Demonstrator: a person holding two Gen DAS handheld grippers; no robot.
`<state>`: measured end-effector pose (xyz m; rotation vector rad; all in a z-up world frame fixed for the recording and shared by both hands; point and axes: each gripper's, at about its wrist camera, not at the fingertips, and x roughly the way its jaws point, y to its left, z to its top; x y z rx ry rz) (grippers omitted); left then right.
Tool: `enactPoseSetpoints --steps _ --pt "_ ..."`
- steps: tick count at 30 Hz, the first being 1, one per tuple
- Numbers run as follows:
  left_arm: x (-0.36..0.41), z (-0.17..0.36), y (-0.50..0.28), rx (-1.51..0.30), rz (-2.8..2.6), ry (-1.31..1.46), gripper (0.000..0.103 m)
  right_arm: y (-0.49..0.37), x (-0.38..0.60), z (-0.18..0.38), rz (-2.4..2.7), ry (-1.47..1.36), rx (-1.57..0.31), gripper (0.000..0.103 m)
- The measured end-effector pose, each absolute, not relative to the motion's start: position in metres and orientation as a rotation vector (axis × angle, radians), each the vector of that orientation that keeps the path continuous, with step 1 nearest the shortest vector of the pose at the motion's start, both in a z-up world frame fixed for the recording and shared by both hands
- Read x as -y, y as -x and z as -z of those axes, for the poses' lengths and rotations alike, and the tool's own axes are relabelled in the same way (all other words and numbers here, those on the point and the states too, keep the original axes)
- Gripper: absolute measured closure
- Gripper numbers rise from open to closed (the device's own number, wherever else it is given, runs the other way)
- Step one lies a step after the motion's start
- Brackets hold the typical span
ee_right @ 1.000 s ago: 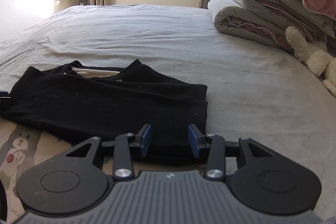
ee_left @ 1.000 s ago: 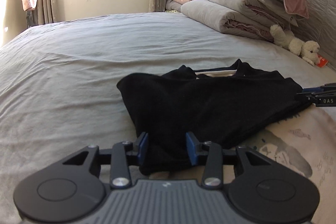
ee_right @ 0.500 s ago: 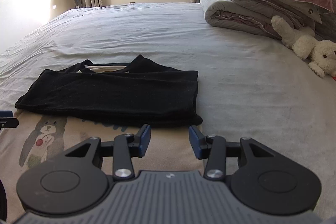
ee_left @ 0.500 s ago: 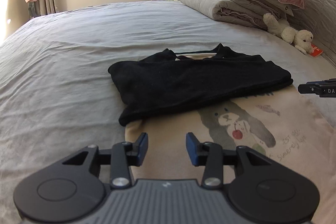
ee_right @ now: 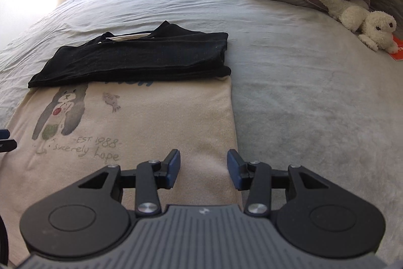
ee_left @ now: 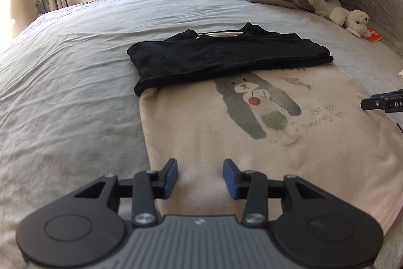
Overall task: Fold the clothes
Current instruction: 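Move both open grippers to the hem of the beige t-shirt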
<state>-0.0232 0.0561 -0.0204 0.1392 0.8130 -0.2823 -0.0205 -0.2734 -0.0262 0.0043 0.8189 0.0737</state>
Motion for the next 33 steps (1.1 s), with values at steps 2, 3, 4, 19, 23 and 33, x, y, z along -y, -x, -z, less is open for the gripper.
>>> enactPoseSetpoints --steps 2,3,4,19,23,33 --pt "-0.056 0.020 0.030 -0.824 0.269 -0.142 0.062 0.026 0.273 0.026 -0.070 0.006 -0.831 0.057" --pt "-0.056 0.020 0.034 -0.830 0.264 -0.143 0.062 0.028 0.272 0.025 -0.066 0.012 -0.839 0.057" --pt "-0.056 0.020 0.037 -0.837 0.260 -0.143 0.062 0.031 0.272 0.025 -0.062 0.018 -0.847 0.056" --pt "-0.065 0.020 0.096 -0.921 0.295 -0.131 0.062 0.076 0.294 0.028 -0.058 -0.039 -0.892 0.052" --pt "-0.069 0.020 0.112 -0.916 0.304 -0.120 0.062 0.088 0.299 0.027 -0.081 -0.044 -0.896 0.051" --pt "-0.095 0.025 0.133 -0.946 0.308 0.012 0.062 0.113 0.317 0.028 -0.145 -0.052 -0.907 0.044"
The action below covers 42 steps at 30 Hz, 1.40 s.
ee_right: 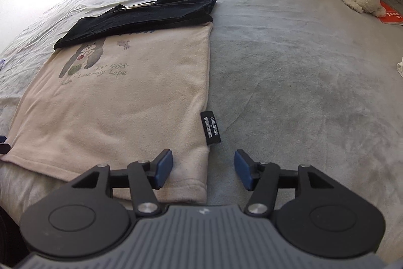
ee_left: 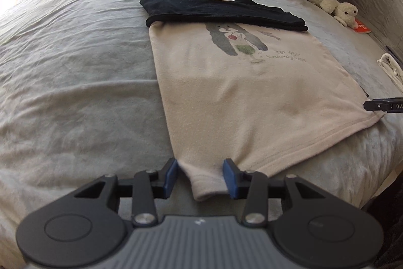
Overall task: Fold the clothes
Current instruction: 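Move both open grippers to the hem of the beige t-shirt, then grasp the beige t-shirt hem with the left gripper while the right gripper grasps it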
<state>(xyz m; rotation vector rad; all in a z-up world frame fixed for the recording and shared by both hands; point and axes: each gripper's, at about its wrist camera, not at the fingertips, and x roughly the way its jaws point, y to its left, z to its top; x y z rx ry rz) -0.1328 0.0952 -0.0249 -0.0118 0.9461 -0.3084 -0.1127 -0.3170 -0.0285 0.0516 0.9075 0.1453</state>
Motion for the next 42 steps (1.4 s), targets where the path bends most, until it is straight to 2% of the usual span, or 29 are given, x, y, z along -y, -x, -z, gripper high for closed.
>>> enactPoseSetpoints --steps 9,12,14,16,19,22,33,42 --pt "-0.120 0.027 0.132 -0.989 0.333 0.220 0.063 0.123 0.321 0.027 -0.168 -0.055 -0.917 0.045" --pt "-0.123 0.028 0.132 -0.993 0.336 0.239 0.068 0.126 0.323 0.027 -0.190 -0.078 -0.927 0.054" --pt "-0.124 0.029 0.132 -0.997 0.345 0.245 0.072 0.127 0.324 0.027 -0.206 -0.098 -0.932 0.064" --pt "-0.124 0.030 0.132 -1.000 0.356 0.254 0.078 0.128 0.325 0.027 -0.225 -0.126 -0.942 0.078" --pt "-0.127 0.031 0.133 -1.008 0.373 0.286 0.090 0.129 0.326 0.027 -0.240 -0.149 -0.951 0.085" --pt "-0.132 0.031 0.133 -1.004 0.372 0.322 0.094 0.130 0.327 0.024 -0.249 -0.165 -0.949 0.091" --pt "-0.145 0.011 0.117 -0.932 0.361 0.430 0.095 0.113 0.327 0.003 -0.257 -0.191 -0.890 0.092" --pt "-0.140 0.001 0.060 -0.901 0.299 0.432 0.095 0.061 0.328 -0.004 -0.198 -0.228 -0.850 0.092"
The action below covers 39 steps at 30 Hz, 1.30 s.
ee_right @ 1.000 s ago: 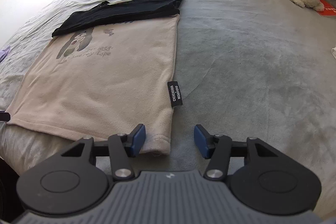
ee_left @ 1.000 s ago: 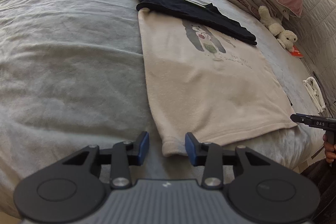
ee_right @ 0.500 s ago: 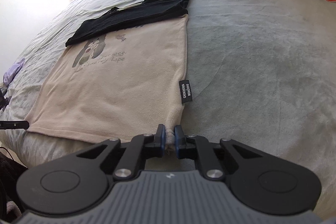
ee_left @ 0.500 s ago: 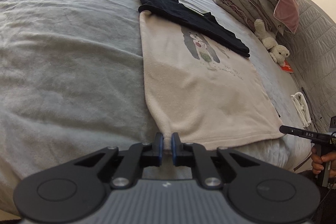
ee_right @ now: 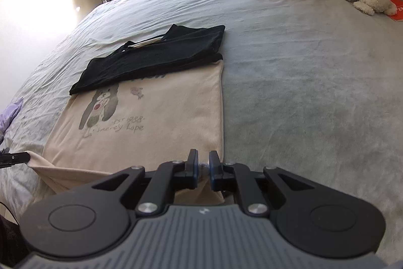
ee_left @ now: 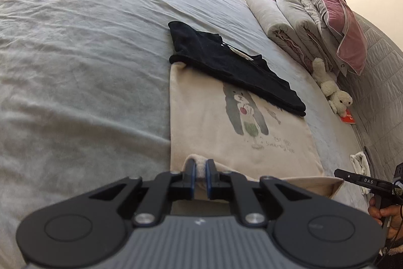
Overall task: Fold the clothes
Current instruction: 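Grasp the beige t-shirt hem with the left gripper while the right gripper grasps it, then lift the beige hem with both grippers and fold it toward the collar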
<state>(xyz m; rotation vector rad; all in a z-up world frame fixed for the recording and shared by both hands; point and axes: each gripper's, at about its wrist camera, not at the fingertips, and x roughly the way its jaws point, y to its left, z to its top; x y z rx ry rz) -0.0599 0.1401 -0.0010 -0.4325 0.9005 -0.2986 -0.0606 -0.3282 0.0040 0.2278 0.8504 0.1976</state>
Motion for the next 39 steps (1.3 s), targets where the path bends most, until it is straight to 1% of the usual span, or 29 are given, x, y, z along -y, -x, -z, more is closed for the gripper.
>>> enactPoseSetpoints --steps 4,6,12,14,15,17,18,19,20,21,22,24,25,27,32,36,37,38,39 --pt "-0.136 0.008 0.030 -0.917 0.269 0.427 0.095 0.035 0.333 0.003 -0.150 -0.262 -0.850 0.093" --pt "-0.134 0.013 0.017 -0.928 0.256 0.432 0.095 0.025 0.336 0.008 -0.124 -0.272 -0.847 0.099" --pt "-0.137 0.026 -0.004 -0.904 0.266 0.464 0.094 0.011 0.348 0.026 -0.100 -0.330 -0.824 0.098" --pt "-0.139 0.027 -0.004 -0.887 0.286 0.471 0.093 0.016 0.353 0.022 -0.133 -0.342 -0.808 0.089" --pt "-0.141 0.026 -0.004 -0.877 0.295 0.474 0.091 0.019 0.355 0.020 -0.152 -0.347 -0.800 0.088" --pt "-0.144 0.024 -0.002 -0.858 0.313 0.479 0.089 0.030 0.361 0.010 -0.195 -0.335 -0.753 0.078" --pt "-0.146 0.023 -0.001 -0.850 0.323 0.482 0.084 0.037 0.364 0.005 -0.223 -0.332 -0.724 0.062" --pt "-0.148 0.021 0.001 -0.842 0.331 0.487 0.079 0.044 0.367 0.001 -0.257 -0.331 -0.697 0.050" --pt "-0.151 0.020 0.003 -0.831 0.336 0.493 0.076 0.051 0.369 -0.003 -0.291 -0.328 -0.675 0.047" --pt "-0.153 0.018 0.004 -0.819 0.342 0.499 0.070 0.059 0.371 -0.007 -0.336 -0.319 -0.652 0.043" --pt "-0.156 0.016 0.007 -0.805 0.350 0.503 0.066 0.065 0.371 -0.010 -0.372 -0.307 -0.637 0.038" --pt "-0.159 0.013 0.010 -0.786 0.370 0.497 0.064 0.074 0.370 -0.014 -0.426 -0.275 -0.622 0.032" --pt "-0.159 0.012 0.011 -0.780 0.379 0.484 0.060 0.077 0.367 -0.014 -0.446 -0.254 -0.621 0.031" --pt "-0.157 0.011 0.014 -0.775 0.400 0.438 0.058 0.080 0.361 -0.013 -0.474 -0.208 -0.629 0.031" --pt "-0.142 0.013 0.021 -0.771 0.462 0.300 0.058 0.081 0.339 -0.004 -0.514 -0.075 -0.644 0.031" --pt "-0.134 0.019 0.021 -0.775 0.472 0.245 0.058 0.080 0.328 0.004 -0.513 0.016 -0.660 0.031" --pt "-0.133 0.021 0.020 -0.777 0.466 0.233 0.060 0.079 0.326 0.006 -0.512 0.032 -0.666 0.031" --pt "-0.131 0.022 0.020 -0.777 0.461 0.222 0.061 0.078 0.326 0.008 -0.511 0.043 -0.674 0.033" --pt "-0.130 0.023 0.020 -0.775 0.457 0.212 0.061 0.077 0.325 0.010 -0.512 0.045 -0.684 0.043"
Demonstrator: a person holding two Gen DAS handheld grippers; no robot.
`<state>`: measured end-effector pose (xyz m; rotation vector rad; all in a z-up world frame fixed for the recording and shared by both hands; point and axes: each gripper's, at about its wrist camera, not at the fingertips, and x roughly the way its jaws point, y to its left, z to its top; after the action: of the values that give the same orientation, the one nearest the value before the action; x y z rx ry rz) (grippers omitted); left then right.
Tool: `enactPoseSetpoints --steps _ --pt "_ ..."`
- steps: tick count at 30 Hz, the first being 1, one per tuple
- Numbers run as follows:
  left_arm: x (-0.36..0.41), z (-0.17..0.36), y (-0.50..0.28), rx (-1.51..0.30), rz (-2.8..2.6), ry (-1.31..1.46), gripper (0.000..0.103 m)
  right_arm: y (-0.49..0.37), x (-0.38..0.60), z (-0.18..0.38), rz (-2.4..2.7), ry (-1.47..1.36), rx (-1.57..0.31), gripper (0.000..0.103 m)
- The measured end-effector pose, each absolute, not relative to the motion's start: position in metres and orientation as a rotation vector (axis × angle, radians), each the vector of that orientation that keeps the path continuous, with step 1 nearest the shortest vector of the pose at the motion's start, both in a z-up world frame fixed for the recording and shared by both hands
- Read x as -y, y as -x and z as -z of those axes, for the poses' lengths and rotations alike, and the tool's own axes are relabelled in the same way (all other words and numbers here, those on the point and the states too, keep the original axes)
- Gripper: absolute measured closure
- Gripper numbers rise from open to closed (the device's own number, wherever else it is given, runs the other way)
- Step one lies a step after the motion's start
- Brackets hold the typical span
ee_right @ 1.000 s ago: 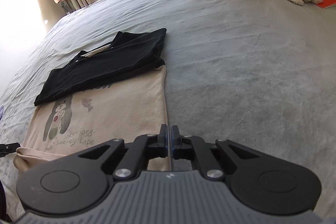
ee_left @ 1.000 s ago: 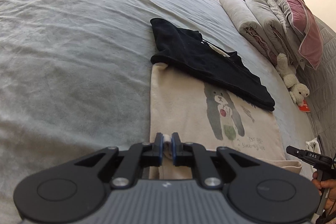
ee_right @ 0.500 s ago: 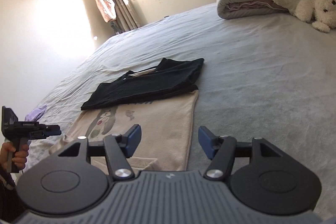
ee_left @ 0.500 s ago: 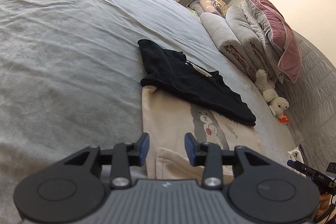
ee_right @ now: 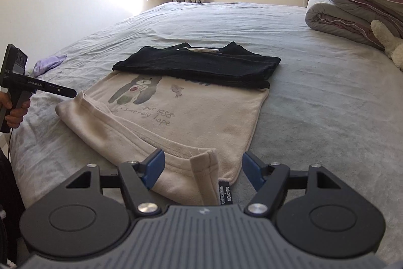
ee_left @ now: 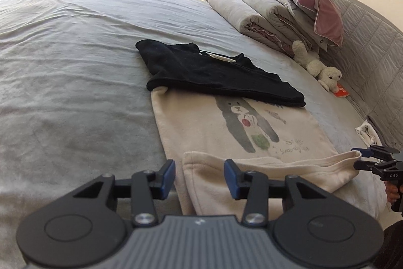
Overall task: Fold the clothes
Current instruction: 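Lift the beige hem with both grippers and fold it toward the collar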
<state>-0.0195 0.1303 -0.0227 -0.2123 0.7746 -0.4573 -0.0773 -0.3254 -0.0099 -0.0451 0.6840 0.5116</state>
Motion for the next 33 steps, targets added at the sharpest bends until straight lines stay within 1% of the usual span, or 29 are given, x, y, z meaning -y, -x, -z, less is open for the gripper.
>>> enactPoseSetpoints --steps 1,2,3,4,6,12,14,15,16,19,26,30,33 --pt "-0.130 0.023 0.020 -0.770 0.455 0.204 0.062 0.076 0.326 0.011 -0.513 0.039 -0.695 0.058" --pt "-0.129 0.023 0.021 -0.761 0.458 0.199 0.063 0.073 0.327 0.013 -0.509 0.025 -0.707 0.066" --pt "-0.128 0.022 0.022 -0.751 0.463 0.194 0.064 0.071 0.329 0.014 -0.500 0.009 -0.715 0.078" --pt "-0.128 0.021 0.023 -0.744 0.468 0.190 0.064 0.069 0.331 0.015 -0.491 -0.006 -0.722 0.086" --pt "-0.126 0.020 0.023 -0.744 0.478 0.176 0.064 0.065 0.335 0.015 -0.473 -0.041 -0.720 0.092" --pt "-0.121 0.025 0.017 -0.777 0.467 0.168 0.064 0.051 0.341 0.014 -0.399 -0.143 -0.689 0.093" --pt "-0.119 0.025 0.016 -0.780 0.458 0.168 0.072 0.042 0.339 0.017 -0.365 -0.162 -0.696 0.093" --pt "-0.119 0.025 0.016 -0.782 0.453 0.169 0.082 0.038 0.337 0.019 -0.353 -0.154 -0.708 0.093" --pt "-0.118 0.025 0.016 -0.782 0.448 0.169 0.088 0.035 0.335 0.021 -0.344 -0.145 -0.720 0.093" --pt "-0.116 0.021 0.022 -0.735 0.420 0.163 0.094 0.030 0.328 0.026 -0.340 -0.112 -0.743 0.093" --pt "-0.122 -0.001 0.031 -0.556 0.343 0.197 0.095 0.035 0.338 0.011 -0.349 -0.177 -0.667 0.093" --pt "-0.123 -0.004 0.019 -0.542 0.301 0.219 0.095 0.030 0.342 0.004 -0.323 -0.226 -0.605 0.093" --pt "-0.119 -0.001 0.006 -0.556 0.261 0.217 0.095 0.019 0.338 0.005 -0.283 -0.243 -0.595 0.093"
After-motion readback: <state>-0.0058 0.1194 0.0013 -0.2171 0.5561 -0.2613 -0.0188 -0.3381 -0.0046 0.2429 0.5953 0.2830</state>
